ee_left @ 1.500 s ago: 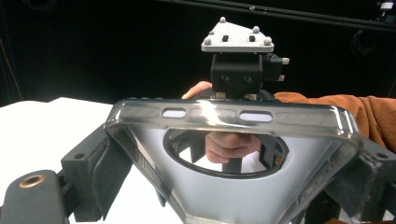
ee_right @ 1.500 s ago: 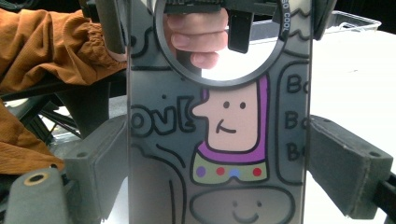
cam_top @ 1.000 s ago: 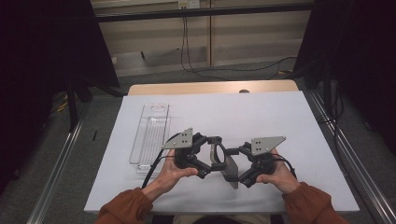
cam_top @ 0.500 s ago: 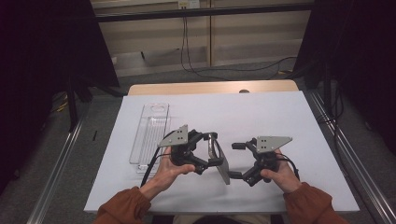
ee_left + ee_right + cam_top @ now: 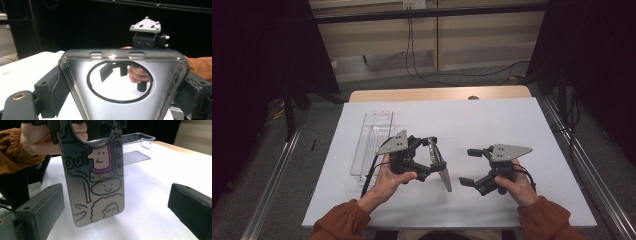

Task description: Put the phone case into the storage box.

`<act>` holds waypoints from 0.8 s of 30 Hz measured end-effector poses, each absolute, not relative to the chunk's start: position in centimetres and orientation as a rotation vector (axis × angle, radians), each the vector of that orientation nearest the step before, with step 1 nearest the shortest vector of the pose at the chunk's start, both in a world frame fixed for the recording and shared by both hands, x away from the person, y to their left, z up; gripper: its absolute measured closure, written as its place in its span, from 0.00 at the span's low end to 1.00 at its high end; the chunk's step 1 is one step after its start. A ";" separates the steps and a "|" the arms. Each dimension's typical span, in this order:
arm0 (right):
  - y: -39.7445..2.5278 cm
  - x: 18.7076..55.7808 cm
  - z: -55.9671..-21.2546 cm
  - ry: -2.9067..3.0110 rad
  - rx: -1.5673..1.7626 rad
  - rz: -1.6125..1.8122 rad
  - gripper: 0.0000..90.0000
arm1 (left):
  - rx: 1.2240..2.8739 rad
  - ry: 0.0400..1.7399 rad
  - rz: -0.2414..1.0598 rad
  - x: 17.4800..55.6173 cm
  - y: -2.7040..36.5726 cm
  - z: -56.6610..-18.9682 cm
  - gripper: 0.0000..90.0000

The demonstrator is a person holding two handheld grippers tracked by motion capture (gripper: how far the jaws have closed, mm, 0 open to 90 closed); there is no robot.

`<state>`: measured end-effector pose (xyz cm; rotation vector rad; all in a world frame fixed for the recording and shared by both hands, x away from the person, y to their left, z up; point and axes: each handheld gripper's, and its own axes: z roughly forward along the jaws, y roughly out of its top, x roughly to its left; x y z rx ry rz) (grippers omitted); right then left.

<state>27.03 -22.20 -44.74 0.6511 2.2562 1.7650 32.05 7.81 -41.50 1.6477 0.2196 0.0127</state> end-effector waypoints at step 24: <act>-25.6 24.2 -45.3 2.112 0.828 1.657 0.01 | 1.644 0.354 0.110 32.5 9.1 -40.9 0.13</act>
